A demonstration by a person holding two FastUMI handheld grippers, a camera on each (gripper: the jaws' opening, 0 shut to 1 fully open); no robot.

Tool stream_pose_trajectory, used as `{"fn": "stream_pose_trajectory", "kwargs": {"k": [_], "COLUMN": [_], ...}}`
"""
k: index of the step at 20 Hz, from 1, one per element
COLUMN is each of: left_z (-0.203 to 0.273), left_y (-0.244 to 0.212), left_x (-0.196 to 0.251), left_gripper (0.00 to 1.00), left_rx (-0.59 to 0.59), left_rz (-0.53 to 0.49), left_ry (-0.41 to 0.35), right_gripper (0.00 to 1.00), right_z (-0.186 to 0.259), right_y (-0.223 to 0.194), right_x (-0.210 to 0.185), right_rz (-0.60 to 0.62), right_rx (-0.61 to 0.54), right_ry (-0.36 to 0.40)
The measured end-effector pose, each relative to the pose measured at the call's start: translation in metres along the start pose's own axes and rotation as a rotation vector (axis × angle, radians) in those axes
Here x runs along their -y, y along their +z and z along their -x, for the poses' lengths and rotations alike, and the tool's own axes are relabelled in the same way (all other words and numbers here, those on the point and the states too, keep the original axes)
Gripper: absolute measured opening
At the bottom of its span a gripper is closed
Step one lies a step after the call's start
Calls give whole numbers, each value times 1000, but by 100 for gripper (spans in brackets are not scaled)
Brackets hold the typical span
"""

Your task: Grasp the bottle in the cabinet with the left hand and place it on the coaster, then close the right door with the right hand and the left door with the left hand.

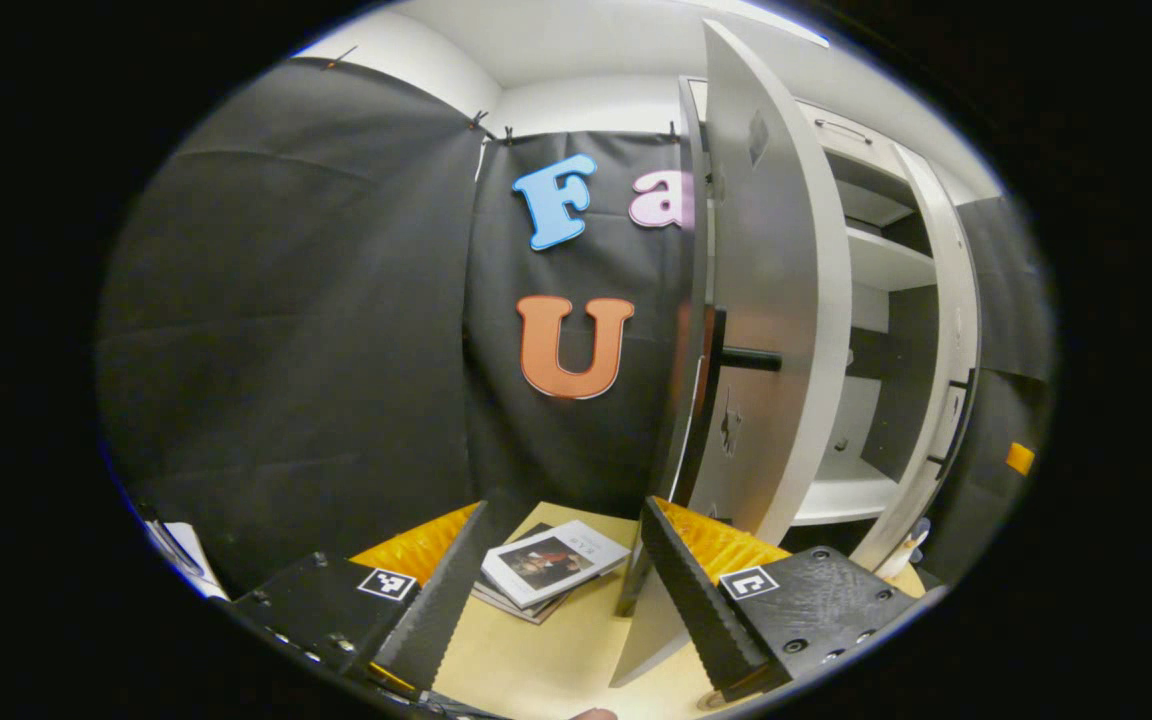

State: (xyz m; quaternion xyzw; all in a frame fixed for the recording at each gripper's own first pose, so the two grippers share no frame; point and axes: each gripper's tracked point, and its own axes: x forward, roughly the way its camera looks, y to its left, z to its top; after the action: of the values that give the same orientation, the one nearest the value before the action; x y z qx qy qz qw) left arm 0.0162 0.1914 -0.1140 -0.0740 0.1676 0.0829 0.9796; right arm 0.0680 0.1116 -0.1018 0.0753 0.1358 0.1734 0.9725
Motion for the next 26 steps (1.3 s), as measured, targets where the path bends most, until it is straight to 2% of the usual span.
{"fn": "stream_pose_trajectory", "kwargs": {"k": [3,4,6,14,15,21,26], "left_z": [2,2,5,10,10,10,4], "left_y": [1,1,-2,-8,-9,-11,-13], "left_x": [5,8,19,58,60,83,112], "left_gripper": [94,98,94,93,100,100,100], "left_rx": [-2,-5,-8,5,5,1,19], "left_rz": [-28,-30,-38,-39,-42,-30,-64], "left_ry": [-13,-25,-55,-176,-180,-247,-314], "right_gripper": [97,97,97,97,96,97,97], "right_z": [1,3,4,11,13,17,21], "right_y": [0,0,-1,-5,-3,-1,2], "right_x": [1,2,6,22,24,29,31], "right_rz": [1,-1,-4,-4,-7,-7,6], "right_rx": [-1,0,0,-9,-7,1,4], "right_ry": [3,2,-3,-35,-39,-53,-61]}}
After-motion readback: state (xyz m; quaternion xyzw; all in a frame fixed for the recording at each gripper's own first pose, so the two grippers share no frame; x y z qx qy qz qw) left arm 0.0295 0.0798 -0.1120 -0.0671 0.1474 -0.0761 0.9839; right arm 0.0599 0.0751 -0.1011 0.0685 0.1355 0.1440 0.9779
